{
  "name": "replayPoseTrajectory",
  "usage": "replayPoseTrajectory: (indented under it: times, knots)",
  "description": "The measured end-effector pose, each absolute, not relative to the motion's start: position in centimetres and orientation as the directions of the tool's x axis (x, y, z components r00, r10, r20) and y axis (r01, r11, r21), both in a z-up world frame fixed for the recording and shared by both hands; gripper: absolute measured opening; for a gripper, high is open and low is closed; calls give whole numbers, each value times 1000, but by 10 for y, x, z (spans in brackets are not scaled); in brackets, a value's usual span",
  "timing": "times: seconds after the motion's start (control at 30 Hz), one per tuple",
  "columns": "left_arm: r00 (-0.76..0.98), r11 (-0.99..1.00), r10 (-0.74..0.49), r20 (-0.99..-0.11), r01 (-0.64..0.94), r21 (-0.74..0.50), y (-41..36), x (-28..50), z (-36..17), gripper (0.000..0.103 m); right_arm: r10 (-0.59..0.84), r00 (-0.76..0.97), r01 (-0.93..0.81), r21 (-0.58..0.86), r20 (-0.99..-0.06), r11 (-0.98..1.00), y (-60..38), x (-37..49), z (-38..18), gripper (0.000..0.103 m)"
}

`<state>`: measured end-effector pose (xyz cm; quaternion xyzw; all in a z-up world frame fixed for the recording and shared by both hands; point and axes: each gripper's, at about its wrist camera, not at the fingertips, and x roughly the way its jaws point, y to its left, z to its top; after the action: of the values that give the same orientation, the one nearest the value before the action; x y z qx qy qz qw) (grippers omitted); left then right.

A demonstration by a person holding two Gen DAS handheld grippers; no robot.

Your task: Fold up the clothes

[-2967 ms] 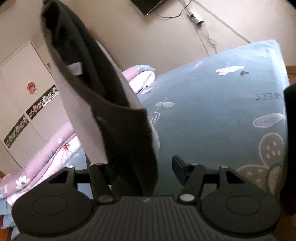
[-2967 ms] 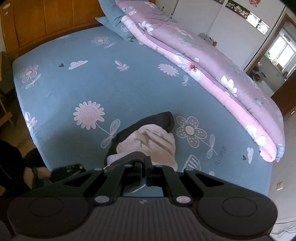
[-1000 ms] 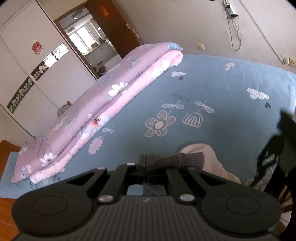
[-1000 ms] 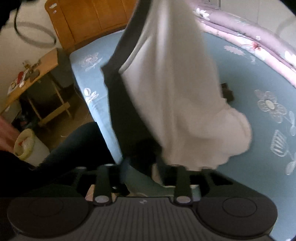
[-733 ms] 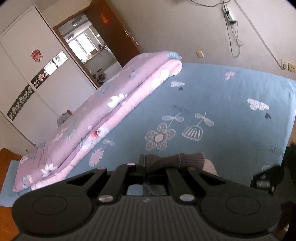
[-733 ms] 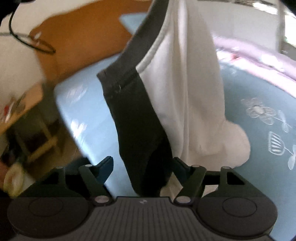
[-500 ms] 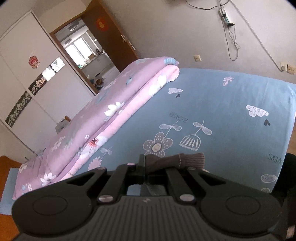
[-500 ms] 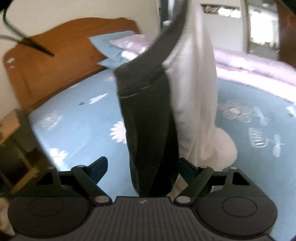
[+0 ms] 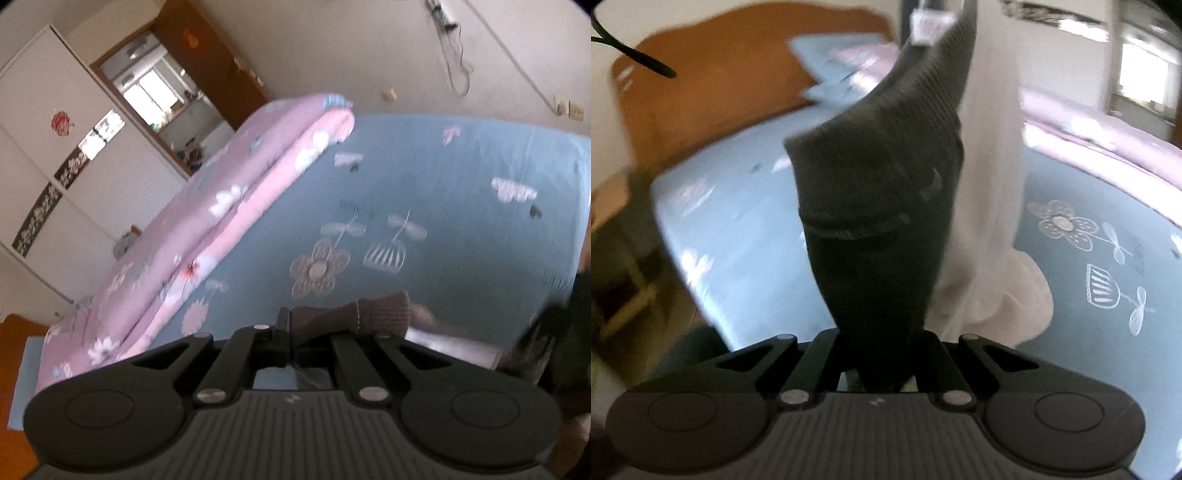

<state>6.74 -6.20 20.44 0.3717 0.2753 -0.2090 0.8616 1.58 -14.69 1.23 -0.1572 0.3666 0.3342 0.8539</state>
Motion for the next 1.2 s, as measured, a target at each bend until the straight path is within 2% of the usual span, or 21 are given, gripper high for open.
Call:
replayPoseTrajectory:
  times: [0.17,0.43,0.6,0.87,1.2]
  knots:
    - [735,667,-96,-671,548,505,-20,70,183,0,346,519,-715,-175,-782,677,-187,37,68,5]
    - [720,682,-75,-690,541,492,15,55,171,0,244,585,-682,-307,-773,664,-204,58,149,4]
    - [757,653,-61,-651,523,548,13,44,196,0,222,619,-678,-369,-753,636,-193,38,184,4]
    - [852,678,-62,-519,418,605,13,32,264,0,234,727,-606,-443,-646,660,-194,27,244,4]
    - [891,660,-72,-448,379,649,9,6,307,0,221,788,-559,-516,-575,650,-200,6,279,4]
